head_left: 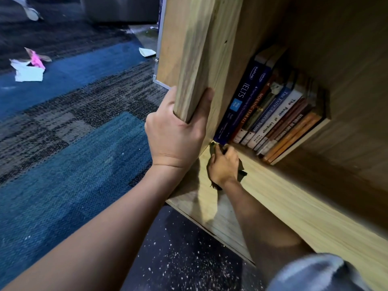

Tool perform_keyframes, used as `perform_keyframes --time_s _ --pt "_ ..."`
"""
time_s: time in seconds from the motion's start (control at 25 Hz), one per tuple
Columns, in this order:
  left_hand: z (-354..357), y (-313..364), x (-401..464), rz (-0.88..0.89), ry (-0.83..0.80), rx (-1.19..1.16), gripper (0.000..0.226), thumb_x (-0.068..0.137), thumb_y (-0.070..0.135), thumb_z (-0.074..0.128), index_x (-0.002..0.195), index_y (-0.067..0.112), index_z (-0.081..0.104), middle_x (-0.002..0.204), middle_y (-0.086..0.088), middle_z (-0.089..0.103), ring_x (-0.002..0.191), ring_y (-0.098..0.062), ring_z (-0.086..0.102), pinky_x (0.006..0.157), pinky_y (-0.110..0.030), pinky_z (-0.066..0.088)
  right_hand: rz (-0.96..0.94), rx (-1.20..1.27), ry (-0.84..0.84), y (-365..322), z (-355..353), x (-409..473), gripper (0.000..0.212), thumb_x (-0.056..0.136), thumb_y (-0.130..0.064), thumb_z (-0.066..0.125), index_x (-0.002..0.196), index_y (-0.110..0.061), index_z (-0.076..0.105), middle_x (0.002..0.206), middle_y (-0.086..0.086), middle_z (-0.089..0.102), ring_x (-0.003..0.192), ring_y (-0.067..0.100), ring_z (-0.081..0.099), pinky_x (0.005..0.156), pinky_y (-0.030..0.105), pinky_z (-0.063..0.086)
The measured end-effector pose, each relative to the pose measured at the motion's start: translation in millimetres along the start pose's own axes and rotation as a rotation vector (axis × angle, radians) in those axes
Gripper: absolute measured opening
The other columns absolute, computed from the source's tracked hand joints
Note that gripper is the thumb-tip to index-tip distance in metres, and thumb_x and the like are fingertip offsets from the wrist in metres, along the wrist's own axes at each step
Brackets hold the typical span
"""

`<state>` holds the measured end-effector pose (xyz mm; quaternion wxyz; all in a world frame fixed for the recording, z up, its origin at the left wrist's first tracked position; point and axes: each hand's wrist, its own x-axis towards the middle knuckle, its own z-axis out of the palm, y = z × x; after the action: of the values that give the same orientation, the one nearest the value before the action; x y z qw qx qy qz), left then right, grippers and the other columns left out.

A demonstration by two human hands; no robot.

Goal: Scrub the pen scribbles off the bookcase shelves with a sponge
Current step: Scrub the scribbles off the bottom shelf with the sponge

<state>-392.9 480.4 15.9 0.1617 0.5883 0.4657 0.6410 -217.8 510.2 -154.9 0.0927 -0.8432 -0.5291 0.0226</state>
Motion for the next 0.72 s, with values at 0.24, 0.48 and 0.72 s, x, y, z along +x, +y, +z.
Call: perform_keyframes --time_s 0.24,0.48,0.72 --pt "2.3 -3.2 -1.2 0.055 0.026 -0.038 0.036 0.086 0.05 0.057 0.069 0.02 0.05 0.063 -0.014 0.056 0.059 -0.045 0.055 0.051 -0.048 0.046 -0.57 0.165 -0.137 36.4 -4.6 -34.7 0.043 0.099 -0.022 0.04 0.142 -0.016 0.044 0.151 -0.004 0.037 0.144 0.014 0.023 0.121 0.034 0.01" --pt "3.1 -7.1 -2.4 0.067 0.03 -0.034 0.04 0.088 0.052 0.054 0.064 0.02 0.052 0.061 -0.002 0.052 0.057 -0.034 0.056 0.05 -0.042 0.043 -0.093 0.25 -0.027 -6.8 7.6 4.6 0.049 0.101 -0.023 0.034 0.149 -0.012 0.031 0.157 0.005 0.026 0.146 0.023 0.016 0.121 0.034 0.006" --pt "4.6 -8.0 -3.5 0.056 0.026 0.01 0.059 0.088 0.054 0.052 0.062 0.001 0.056 0.061 -0.002 0.046 0.057 -0.034 0.053 0.051 -0.042 0.04 0.144 0.824 0.04 -66.4 33.8 -78.5 0.051 0.086 -0.05 0.046 0.133 -0.031 0.049 0.133 -0.006 0.054 0.122 0.018 0.051 0.11 0.045 0.036"
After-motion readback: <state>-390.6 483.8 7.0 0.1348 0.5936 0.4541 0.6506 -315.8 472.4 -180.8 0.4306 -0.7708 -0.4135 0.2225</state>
